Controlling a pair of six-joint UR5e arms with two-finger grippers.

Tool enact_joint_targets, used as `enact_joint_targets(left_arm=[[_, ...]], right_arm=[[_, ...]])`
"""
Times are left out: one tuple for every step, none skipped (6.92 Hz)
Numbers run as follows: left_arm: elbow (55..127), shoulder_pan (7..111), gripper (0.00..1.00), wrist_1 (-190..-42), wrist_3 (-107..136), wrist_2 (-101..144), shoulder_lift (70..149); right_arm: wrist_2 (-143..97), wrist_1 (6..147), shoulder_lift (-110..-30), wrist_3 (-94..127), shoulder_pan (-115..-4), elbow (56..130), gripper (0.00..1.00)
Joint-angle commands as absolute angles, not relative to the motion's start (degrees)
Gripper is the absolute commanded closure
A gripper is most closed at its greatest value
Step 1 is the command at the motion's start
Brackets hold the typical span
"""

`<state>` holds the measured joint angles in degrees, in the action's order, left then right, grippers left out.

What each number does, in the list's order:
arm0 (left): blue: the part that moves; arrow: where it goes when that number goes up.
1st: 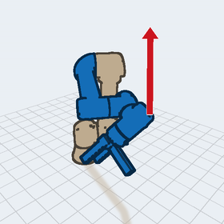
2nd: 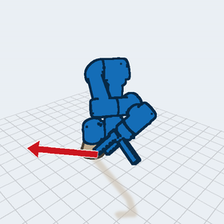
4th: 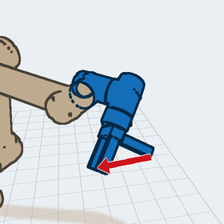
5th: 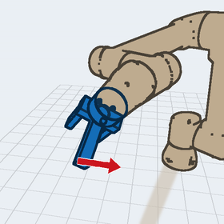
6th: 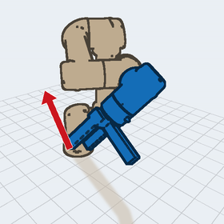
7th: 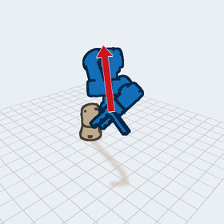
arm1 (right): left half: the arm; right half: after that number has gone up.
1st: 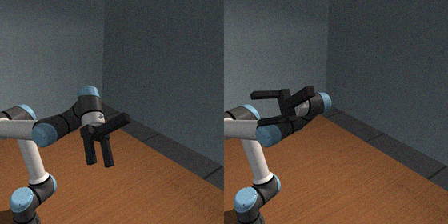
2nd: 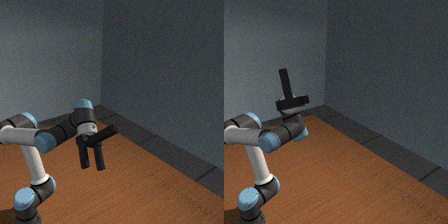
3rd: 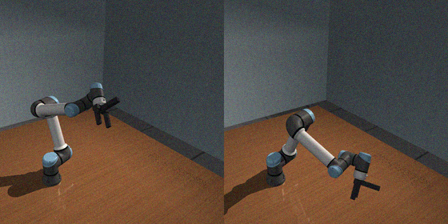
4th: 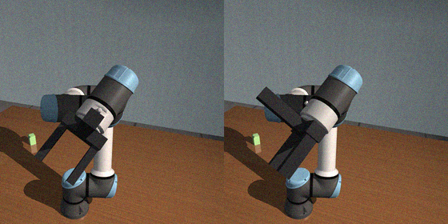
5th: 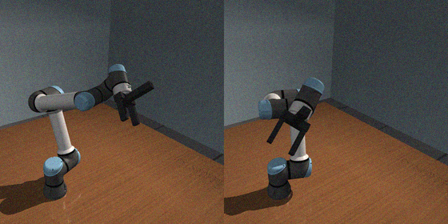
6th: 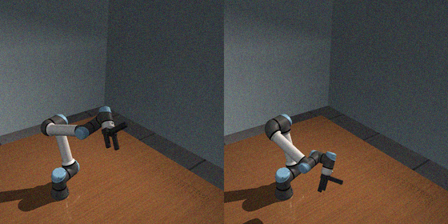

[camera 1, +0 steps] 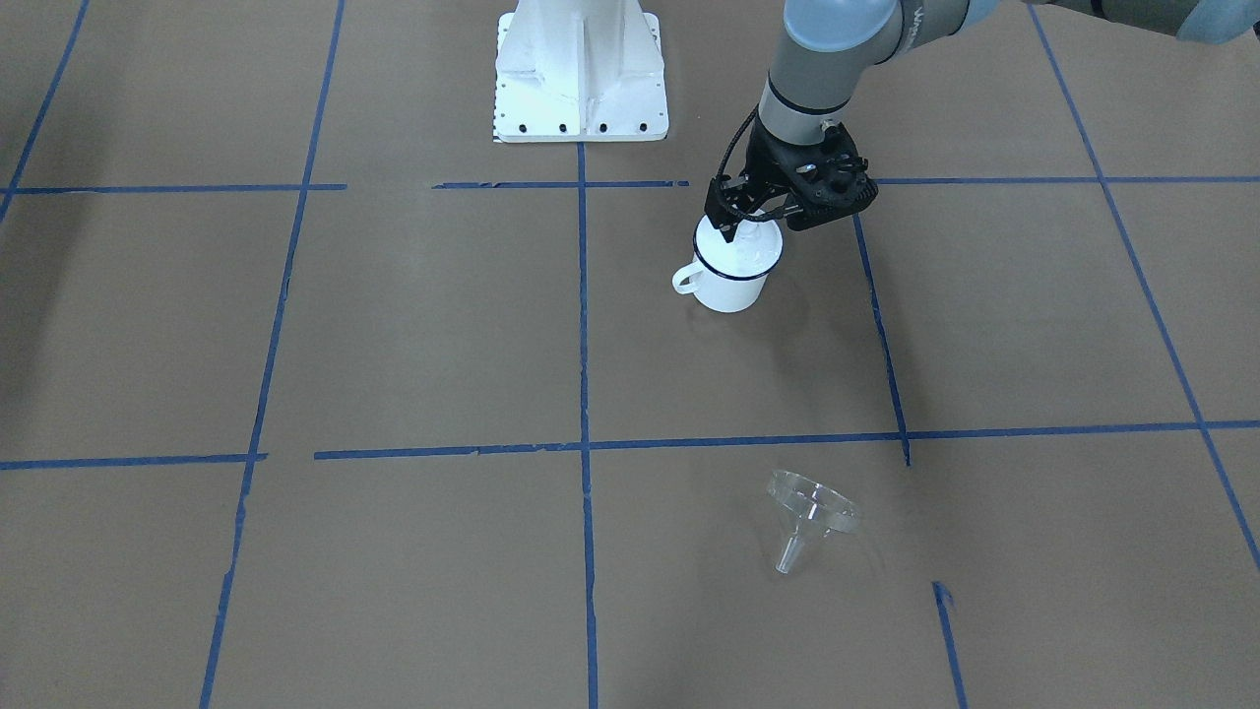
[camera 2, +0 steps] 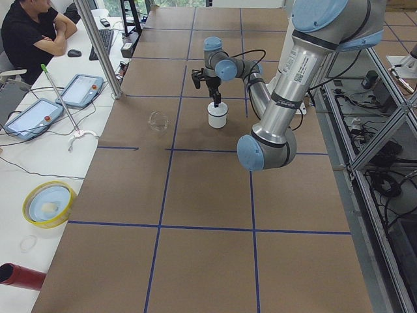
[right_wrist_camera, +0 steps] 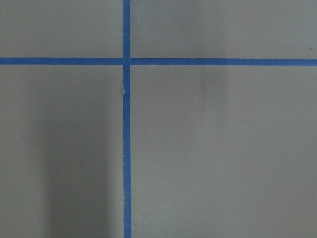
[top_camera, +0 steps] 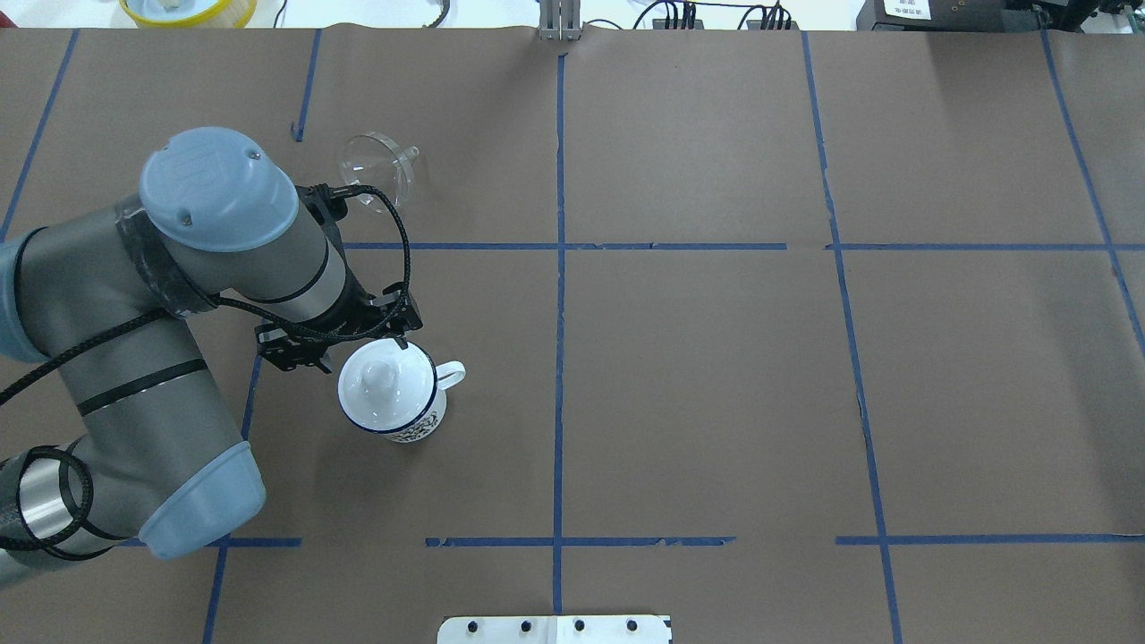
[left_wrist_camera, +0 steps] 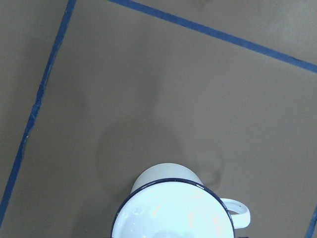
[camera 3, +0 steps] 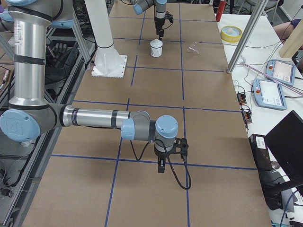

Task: Place funnel on cup
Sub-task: 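Move the left gripper over the white lid on the mug, then lower the left gripper and grasp the white lid's knob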

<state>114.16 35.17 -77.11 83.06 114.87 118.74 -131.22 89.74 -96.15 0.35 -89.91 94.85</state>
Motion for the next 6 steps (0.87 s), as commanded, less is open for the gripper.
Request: enact_joint_targets(left_arm=[[113.21,34.89,0.14,-77.52,83.23,114.96,118.74],[113.12,34.81,0.15,-77.52,83.15,114.96,118.83],[112.77,34.2,0.17,-77.61,83.23,114.96,118.74],[112.42,34.19,0.19,-77.61,83.23,114.96,118.91],[112.33,34.02,0.21,-77.52,83.23,115.05,118.92],[112.41,34.01,0.23,-77.52,83.32,115.14,118.92]], right_arm=[[-131.22,89.74,-96.15,0.35,-89.91,94.92,0.0],[-131.22,89.74,-96.15,0.35,-89.91,94.83,0.0],[-131.22,89.74,-96.15,0.35,-89.91,94.92,0.0],[-131.22,89.74,-96.15,0.35,-89.91,94.83,0.0],[-131.22,89.74,-96.15,0.35,-89.91,94.92,0.0],[-131.22,89.74,-96.15,0.35,-89.91,94.83,0.0]])
